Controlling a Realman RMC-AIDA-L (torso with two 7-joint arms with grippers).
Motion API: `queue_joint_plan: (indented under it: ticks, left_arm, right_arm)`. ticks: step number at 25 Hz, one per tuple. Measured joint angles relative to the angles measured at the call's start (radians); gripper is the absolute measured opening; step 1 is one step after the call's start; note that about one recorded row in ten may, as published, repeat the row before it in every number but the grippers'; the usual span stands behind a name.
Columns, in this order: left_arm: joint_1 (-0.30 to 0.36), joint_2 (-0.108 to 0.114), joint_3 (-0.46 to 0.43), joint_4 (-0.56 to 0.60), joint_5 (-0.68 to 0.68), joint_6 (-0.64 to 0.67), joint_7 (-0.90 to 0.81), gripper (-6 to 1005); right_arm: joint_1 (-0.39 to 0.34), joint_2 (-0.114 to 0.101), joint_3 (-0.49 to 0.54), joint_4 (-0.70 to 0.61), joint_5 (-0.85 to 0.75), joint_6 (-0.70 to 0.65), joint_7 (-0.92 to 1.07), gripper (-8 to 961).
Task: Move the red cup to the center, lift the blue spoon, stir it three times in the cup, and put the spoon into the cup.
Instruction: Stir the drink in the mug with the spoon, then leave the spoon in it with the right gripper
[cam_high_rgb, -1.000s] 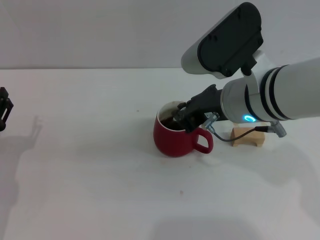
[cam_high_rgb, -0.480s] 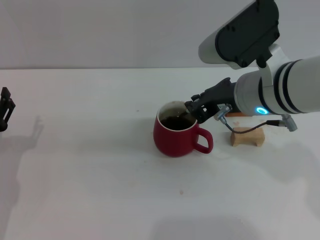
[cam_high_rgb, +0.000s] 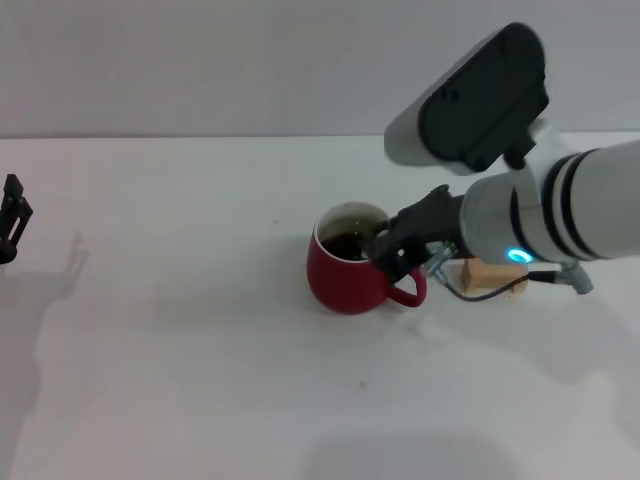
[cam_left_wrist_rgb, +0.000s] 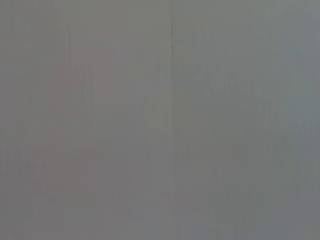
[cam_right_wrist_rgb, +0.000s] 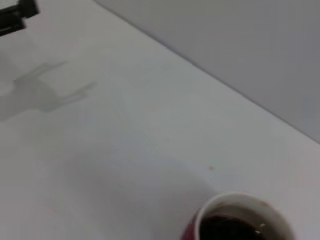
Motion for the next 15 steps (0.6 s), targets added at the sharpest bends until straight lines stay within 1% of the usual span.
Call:
queue_joint_plan:
  ticks: [3,9,15]
  left_arm:
    - [0.001,-0.001,0.0,-0.002,0.0,0.004,0.0,853]
    - [0.004,-0.002,0.001,-0.003,0.0,0.009,0.0,853]
    - [0.006,-0.003,0.012,-0.003,0.0,0.023,0.0,853]
  right_arm:
    - [0.01,0.001,-0.022,-0.004,0.0,-0.004,0.004,134]
    - [0.039,0.002,-0.023,-0.03,0.001,-0.026,0.005,133]
    - [0.09,0.001,-0.01,-0.119,0.002,-0.071,0.004,133]
